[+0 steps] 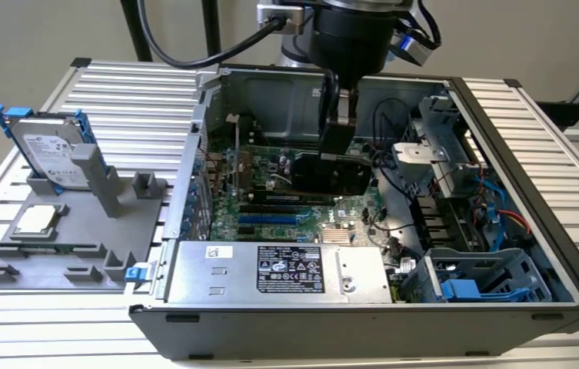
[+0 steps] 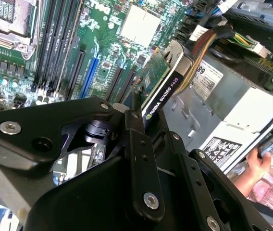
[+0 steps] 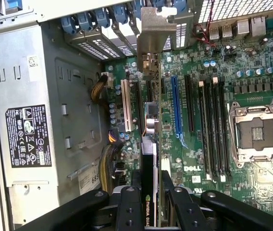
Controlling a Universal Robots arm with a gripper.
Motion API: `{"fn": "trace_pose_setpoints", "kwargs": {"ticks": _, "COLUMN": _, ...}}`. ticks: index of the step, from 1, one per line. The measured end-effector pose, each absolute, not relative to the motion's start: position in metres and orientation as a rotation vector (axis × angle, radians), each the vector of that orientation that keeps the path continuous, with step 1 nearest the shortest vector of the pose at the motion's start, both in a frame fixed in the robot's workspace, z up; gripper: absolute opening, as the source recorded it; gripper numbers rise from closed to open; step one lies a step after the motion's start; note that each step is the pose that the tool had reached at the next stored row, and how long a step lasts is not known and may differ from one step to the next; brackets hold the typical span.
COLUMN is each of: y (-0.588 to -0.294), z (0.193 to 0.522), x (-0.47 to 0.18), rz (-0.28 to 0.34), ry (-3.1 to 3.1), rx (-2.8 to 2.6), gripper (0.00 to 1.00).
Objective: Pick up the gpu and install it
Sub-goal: 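Insert the gpu into the slot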
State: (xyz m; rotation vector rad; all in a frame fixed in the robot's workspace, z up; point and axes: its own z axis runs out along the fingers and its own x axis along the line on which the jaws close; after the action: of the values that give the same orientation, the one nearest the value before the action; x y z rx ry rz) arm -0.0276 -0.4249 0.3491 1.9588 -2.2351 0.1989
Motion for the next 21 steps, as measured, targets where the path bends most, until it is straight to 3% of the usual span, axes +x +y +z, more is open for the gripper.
{"fn": "trace_pose_setpoints", "kwargs": {"ticks": 21, "y": -0.4249, "z": 0.3429, "x": -0.0276, "rz": 0.204, "ry": -2.233, "rx": 1.956, "gripper": 0.0}}
